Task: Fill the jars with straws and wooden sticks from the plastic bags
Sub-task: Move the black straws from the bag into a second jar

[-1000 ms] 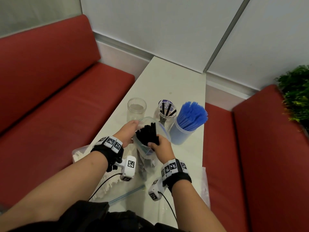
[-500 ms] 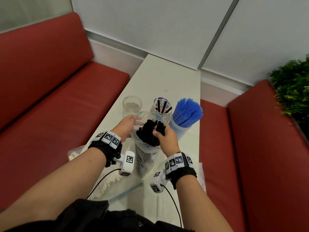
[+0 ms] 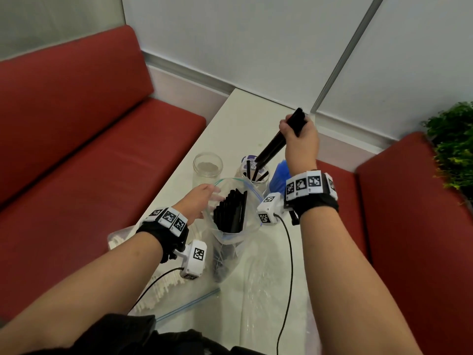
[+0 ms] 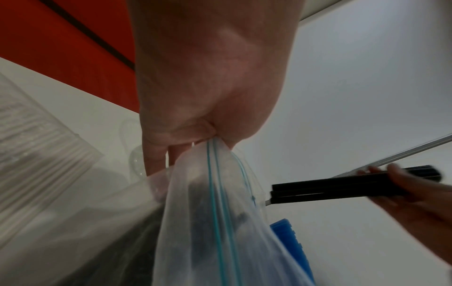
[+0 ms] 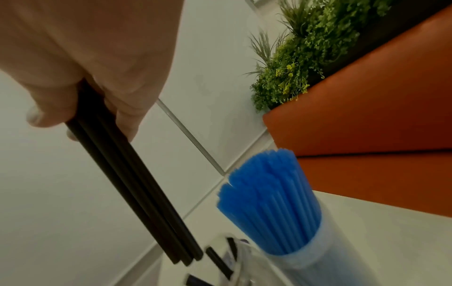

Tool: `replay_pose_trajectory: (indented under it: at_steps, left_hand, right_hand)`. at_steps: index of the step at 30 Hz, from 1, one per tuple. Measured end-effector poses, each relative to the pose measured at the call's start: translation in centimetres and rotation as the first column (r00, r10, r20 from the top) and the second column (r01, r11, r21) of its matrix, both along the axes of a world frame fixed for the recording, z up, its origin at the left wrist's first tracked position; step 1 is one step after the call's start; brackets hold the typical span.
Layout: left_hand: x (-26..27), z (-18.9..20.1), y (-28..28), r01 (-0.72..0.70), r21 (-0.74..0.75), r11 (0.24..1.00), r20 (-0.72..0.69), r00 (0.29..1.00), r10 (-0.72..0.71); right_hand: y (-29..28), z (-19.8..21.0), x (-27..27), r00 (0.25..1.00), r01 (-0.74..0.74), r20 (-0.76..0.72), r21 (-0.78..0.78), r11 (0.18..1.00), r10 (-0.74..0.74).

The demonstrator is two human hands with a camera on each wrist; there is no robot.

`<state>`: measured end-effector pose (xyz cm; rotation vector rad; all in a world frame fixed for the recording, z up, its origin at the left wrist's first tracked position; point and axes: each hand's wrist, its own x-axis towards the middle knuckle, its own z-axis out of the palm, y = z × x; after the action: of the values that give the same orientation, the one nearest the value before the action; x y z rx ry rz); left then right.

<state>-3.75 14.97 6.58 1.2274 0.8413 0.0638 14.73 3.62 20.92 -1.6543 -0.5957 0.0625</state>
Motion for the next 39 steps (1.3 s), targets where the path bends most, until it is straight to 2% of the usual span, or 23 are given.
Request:
replay_pose_trajectory:
  at_steps: [6,9,11,12,15,16,17,19,20,21,23,24,26,28,30,32,33,34,35,36,39]
  left_hand:
    - [-0.2,-0.2,0.3,0.019,0.002,1.0,-0.012,1.0,-0.019]
    - [-0.3,-0.1,0.5,0.03,0.014,0.999,-0.025,0.999,-0.03]
    - [-0.2,-0.1,0.8,0.034,0.024,0.999,-0.031,0.999,-0.033]
    - [-0.2,-0.1,0.9,0.033,0.027,0.999,-0.033,0.999,-0.032]
    - [-0.1,-0.2,1.1,0.036,0.032,0.999,-0.037,0.999,-0.035]
    - [0.0,-0.2,1.1,0.038,0.036,0.999,-0.039,0.999,-0.037]
    - [0.0,-0.2,1.1,0.038,0.039,0.998,-0.042,0.998,-0.037]
    - [0.0,-0.2,1.1,0.039,0.047,0.998,-0.048,0.998,-0.037]
    - [0.1,-0.2,1.1,0.043,0.051,0.998,-0.05,0.998,-0.04]
    - [0.1,-0.3,1.2,0.048,0.055,0.997,-0.049,0.998,-0.045]
    - [0.2,-0.3,1.3,0.051,0.056,0.997,-0.049,0.998,-0.049]
    - [0.2,-0.4,1.3,0.045,0.051,0.998,-0.049,0.998,-0.042]
    - [0.2,-0.6,1.2,0.016,0.034,0.999,-0.048,0.999,-0.014]
    - [0.4,-0.8,1.2,-0.019,0.016,1.0,-0.044,0.999,0.02]
    - [0.4,-1.2,1.1,-0.051,-0.035,0.998,-0.027,0.998,0.05]
    - [0.3,-1.6,0.9,-0.077,-0.143,0.987,0.011,0.997,0.08]
    - [0.3,-1.9,0.8,-0.074,-0.195,0.978,0.037,0.996,0.083]
    - [0.2,-2.0,0.5,-0.058,-0.236,0.97,0.065,0.995,0.075]
    - [0.1,-2.1,0.2,-0.043,-0.266,0.963,0.094,0.993,0.07]
    - [0.0,-2.0,-0.1,-0.035,-0.289,0.957,0.115,0.991,0.071]
    - [-0.1,-1.8,-0.8,-0.063,-0.302,0.951,0.117,0.988,0.102]
  right_hand:
    - [1.9,-7.7,0.5,0.995,0.007,-0.1,-0.177,0.984,-0.025]
    - [2.1,-9.8,0.6,0.984,-0.016,-0.173,-0.256,0.967,-0.029]
    - [2.1,-10.1,0.6,0.977,-0.041,-0.212,-0.231,0.972,-0.009]
    - [2.2,-10.1,0.5,0.982,-0.039,-0.187,-0.225,0.974,-0.003]
    - [2.3,-10.6,-0.2,0.999,-0.016,0.03,-0.315,0.949,0.027]
    - [2.4,-11.0,-0.4,0.994,-0.047,0.069,-0.389,0.92,0.08]
    - [2.3,-11.6,-0.6,0.982,-0.102,0.086,-0.515,0.851,0.17]
    - [1.9,-12.7,-1.1,0.927,-0.203,0.058,-0.753,0.626,0.371]
    - [1.6,-13.0,-1.3,0.908,-0.213,0.064,-0.779,0.59,0.414]
    - [1.3,-12.9,-1.5,0.914,-0.21,0.093,-0.725,0.656,0.395]
    - [0.9,-12.0,-2.2,0.964,-0.117,0.153,-0.489,0.865,0.217]
    - [0.8,-11.5,-2.5,0.977,-0.064,0.161,-0.408,0.911,0.14]
    - [0.5,-10.6,-3.1,0.992,-0.063,0.073,-0.392,0.918,0.099]
    - [0.0,-10.0,-3.8,0.979,-0.206,-0.122,-0.543,0.814,0.166]
    - [-0.9,-10.2,-5.1,0.92,-0.39,-0.316,-0.679,0.622,0.231]
    - [-1.7,-11.0,-6.8,0.881,-0.466,-0.352,-0.756,0.459,0.316]
    - [-1.9,-11.8,-7.6,0.868,-0.481,-0.352,-0.773,0.415,0.35]
    - [-2.0,-12.8,-8.4,0.865,-0.486,-0.36,-0.776,0.403,0.35]
    - [-2.3,-13.8,-9.3,0.869,-0.478,-0.353,-0.777,0.41,0.346]
    - [-2.6,-14.8,-10.0,0.883,-0.462,-0.35,-0.763,0.452,0.313]
    - [-3.8,-17.3,-11.4,0.925,-0.34,-0.369,-0.694,0.635,0.092]
